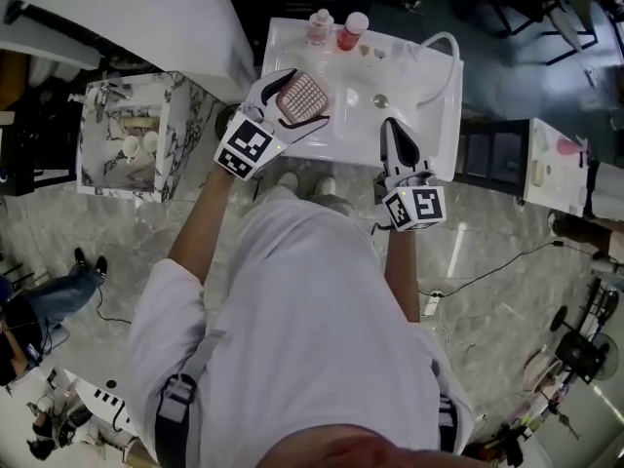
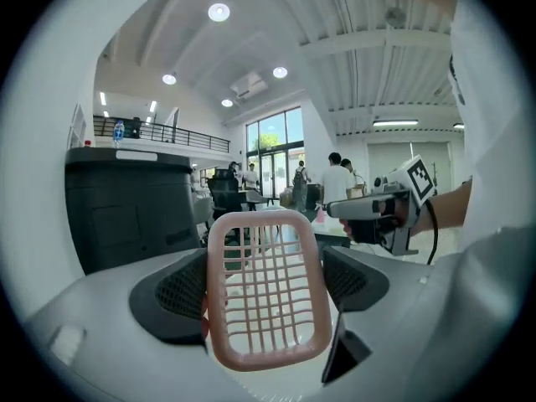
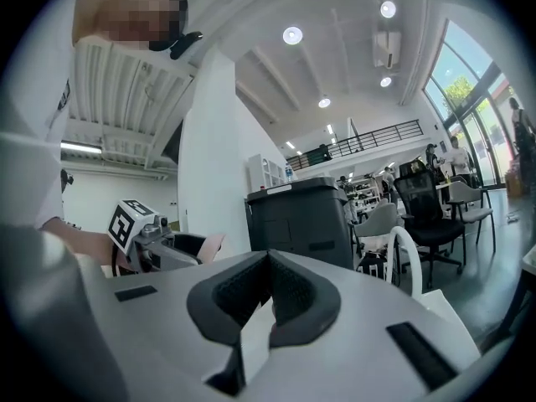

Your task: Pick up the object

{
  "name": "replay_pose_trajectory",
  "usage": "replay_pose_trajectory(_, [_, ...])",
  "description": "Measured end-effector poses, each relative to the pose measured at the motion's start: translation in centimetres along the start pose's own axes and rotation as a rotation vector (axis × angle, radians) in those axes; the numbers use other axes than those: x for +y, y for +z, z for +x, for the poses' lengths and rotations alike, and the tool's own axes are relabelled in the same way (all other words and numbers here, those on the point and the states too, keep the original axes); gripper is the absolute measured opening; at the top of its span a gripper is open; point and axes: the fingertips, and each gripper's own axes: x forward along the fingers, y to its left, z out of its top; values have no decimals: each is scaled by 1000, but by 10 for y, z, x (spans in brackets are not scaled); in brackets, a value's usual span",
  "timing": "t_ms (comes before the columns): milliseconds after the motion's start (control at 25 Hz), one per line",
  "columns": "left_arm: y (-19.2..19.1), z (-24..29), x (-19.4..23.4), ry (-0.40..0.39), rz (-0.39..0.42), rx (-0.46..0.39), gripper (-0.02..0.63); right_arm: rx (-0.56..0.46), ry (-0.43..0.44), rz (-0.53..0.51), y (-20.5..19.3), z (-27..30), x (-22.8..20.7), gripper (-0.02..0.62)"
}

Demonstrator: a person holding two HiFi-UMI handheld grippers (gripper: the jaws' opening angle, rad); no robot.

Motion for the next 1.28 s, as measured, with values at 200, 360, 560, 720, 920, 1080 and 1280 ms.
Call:
replay_pose_trajectory(200, [33,-21,7,103,0,-100,428,-23,48,-61,12,15,14,2])
replay_pose_trajectory(360, [54,-37,12,155,-2,-153,428,-60,71,-117,30,24,22,2])
replay_pose_trajectory(560, [75,-56,17,224,-31,-225,428,-99,94,-200,57,27,30,2])
replay_pose_trajectory(720, [88,-66,22,282,-21,-265,428,-106,108,-214,68,30,31,2])
replay_pose_trajectory(920, [100,-77,27,334,5,-317,428,-135,117,-234,92,23,37,2])
replay_pose_trajectory(1080, [108,-78,24,344,3,-345,428,-142,107,-252,96,24,32,2])
replay_pose_trajectory(1280, [116,-75,21,344,29,-360,428,-134,92,-303,102,23,30,0])
